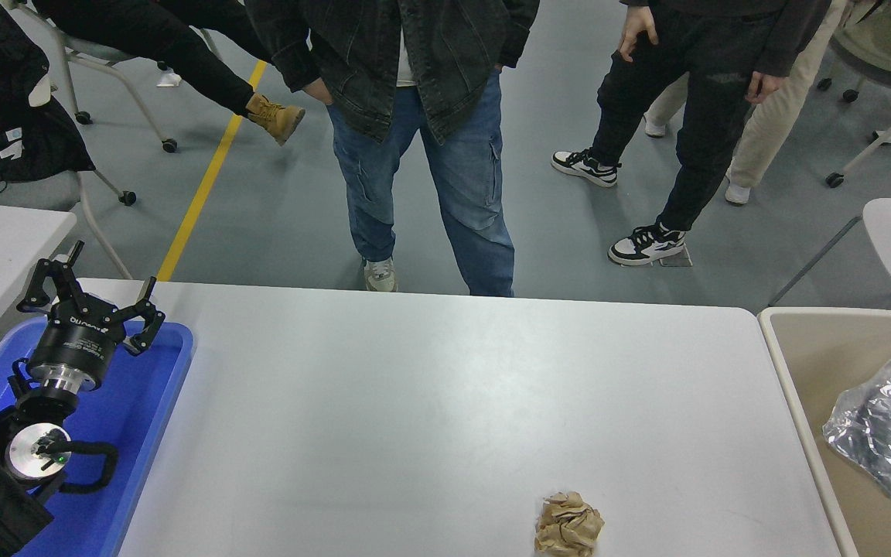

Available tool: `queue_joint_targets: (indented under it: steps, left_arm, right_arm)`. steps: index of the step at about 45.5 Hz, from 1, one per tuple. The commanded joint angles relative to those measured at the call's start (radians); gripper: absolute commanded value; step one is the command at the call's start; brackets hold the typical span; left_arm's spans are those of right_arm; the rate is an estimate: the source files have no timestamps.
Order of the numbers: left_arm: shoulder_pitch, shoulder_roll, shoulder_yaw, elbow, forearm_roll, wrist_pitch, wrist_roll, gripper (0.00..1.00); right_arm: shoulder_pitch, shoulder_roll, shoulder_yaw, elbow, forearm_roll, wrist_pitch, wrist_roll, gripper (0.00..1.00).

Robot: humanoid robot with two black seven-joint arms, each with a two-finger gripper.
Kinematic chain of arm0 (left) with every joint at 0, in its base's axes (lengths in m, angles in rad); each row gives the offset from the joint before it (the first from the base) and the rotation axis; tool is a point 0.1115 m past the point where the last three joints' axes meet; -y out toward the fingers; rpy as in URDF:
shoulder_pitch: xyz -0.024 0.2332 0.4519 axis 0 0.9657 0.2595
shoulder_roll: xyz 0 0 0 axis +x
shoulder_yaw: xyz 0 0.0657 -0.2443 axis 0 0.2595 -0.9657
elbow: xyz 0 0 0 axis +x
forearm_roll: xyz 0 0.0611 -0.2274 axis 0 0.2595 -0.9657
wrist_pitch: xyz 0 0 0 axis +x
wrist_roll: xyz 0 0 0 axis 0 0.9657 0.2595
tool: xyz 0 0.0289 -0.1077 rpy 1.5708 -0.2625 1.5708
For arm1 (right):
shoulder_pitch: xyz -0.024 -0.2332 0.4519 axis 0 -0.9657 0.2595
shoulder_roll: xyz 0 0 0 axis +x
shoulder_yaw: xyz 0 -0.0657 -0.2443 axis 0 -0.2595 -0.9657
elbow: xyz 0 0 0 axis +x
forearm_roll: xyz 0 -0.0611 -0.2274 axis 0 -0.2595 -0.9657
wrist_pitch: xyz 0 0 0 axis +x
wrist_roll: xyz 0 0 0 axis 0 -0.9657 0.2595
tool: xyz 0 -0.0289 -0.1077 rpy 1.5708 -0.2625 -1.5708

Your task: Clean the table surface

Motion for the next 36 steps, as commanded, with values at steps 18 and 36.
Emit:
queue_joint_targets:
  steps: [18, 36]
  left_arm:
    - [0.0, 0.0, 0.0, 0.0, 0.0, 0.0, 0.0, 1.0]
    - [0.0, 0.0, 0.0, 0.0, 0.0, 0.0, 0.0, 1.0]
  right_arm:
    - [-0.023, 0.032, 0.002, -0.002, 0.0, -0.037, 0.0, 0.0]
    - [-0.031, 0.033, 0.005, -0.004, 0.002, -0.203, 0.0, 0.73]
